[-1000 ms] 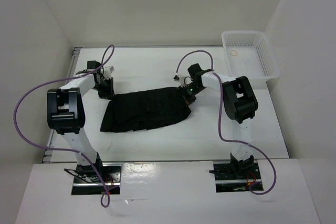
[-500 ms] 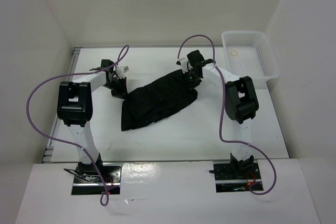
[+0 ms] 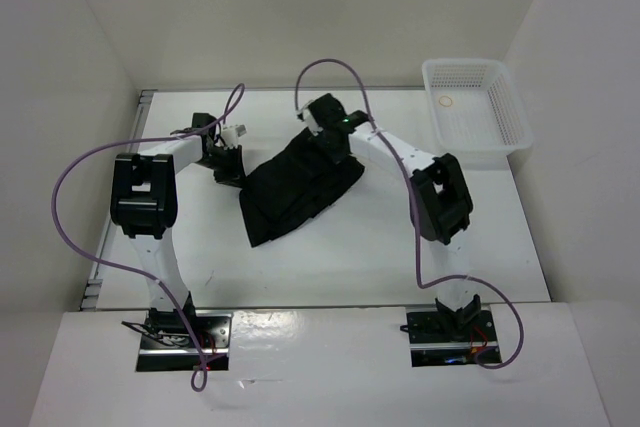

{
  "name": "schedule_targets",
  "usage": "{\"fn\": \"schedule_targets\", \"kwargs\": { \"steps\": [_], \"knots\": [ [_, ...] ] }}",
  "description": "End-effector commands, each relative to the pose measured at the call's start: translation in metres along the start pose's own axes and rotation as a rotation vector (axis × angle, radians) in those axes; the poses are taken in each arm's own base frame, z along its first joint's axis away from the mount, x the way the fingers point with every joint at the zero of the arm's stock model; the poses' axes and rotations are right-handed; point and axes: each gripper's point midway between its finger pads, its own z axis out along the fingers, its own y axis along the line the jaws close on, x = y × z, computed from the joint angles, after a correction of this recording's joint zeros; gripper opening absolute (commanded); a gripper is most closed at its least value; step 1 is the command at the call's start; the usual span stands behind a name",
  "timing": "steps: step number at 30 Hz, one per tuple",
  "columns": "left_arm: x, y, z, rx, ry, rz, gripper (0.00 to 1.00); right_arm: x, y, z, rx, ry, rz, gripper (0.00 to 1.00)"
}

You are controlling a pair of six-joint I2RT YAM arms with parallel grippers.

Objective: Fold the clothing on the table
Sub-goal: Fold the skirt

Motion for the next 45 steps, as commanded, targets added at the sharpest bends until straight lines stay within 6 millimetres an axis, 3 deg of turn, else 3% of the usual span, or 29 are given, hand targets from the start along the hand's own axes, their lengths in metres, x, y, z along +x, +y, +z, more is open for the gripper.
{"fn": "schedule_targets", "kwargs": {
  "steps": [1, 3, 7, 14, 17, 24, 28, 33, 35, 38, 40, 43, 45],
  "knots": [
    [0.0, -0.004, 0.007, 0.025, 0.007, 0.024, 0.0, -0.05, 0.035, -0.042, 0.074, -0.078, -0.075, 0.01],
    [0.004, -0.003, 0.008, 0.025, 0.015, 0.02, 0.0, -0.051, 0.054, -0.036, 0.059, -0.047, -0.108, 0.01],
    [0.003, -0.004, 0.007, 0.025, 0.007, 0.015, 0.0, -0.07, 0.086, -0.045, 0.005, -0.058, -0.119, 0.01],
    [0.003, -0.006, 0.007, 0.035, 0.007, 0.015, 0.0, -0.05, 0.145, -0.037, -0.079, 0.037, -0.204, 0.01],
    [0.001, -0.007, 0.004, 0.035, -0.001, 0.02, 0.0, -0.029, 0.157, -0.027, -0.089, 0.094, -0.24, 0.01],
    [0.001, -0.007, 0.004, 0.035, -0.001, 0.02, 0.0, -0.021, 0.204, -0.039, -0.166, 0.089, -0.306, 0.05],
    [0.001, -0.007, 0.004, 0.035, -0.001, 0.02, 0.0, -0.025, 0.224, -0.051, -0.208, 0.066, -0.33, 0.05],
    [0.003, -0.008, 0.003, 0.035, -0.001, 0.02, 0.0, -0.045, 0.232, -0.062, -0.251, 0.01, -0.279, 0.08],
    [0.003, -0.008, 0.003, 0.035, -0.001, 0.02, 0.0, -0.055, 0.237, -0.066, -0.277, -0.017, -0.26, 0.19],
    [0.003, -0.008, 0.003, 0.035, -0.001, 0.02, 0.0, -0.065, 0.246, -0.07, -0.325, -0.034, -0.245, 0.57],
    [0.003, -0.01, 0.003, 0.044, -0.001, 0.02, 0.0, -0.075, 0.25, -0.081, -0.361, -0.058, -0.229, 0.72],
    [0.005, -0.01, 0.003, 0.044, 0.007, 0.015, 0.0, -0.084, 0.263, -0.1, -0.473, -0.084, -0.239, 0.81],
    [0.005, -0.009, 0.003, 0.044, 0.007, 0.024, 0.0, -0.097, 0.272, -0.124, -0.57, -0.128, -0.233, 0.82]
  ]
}}
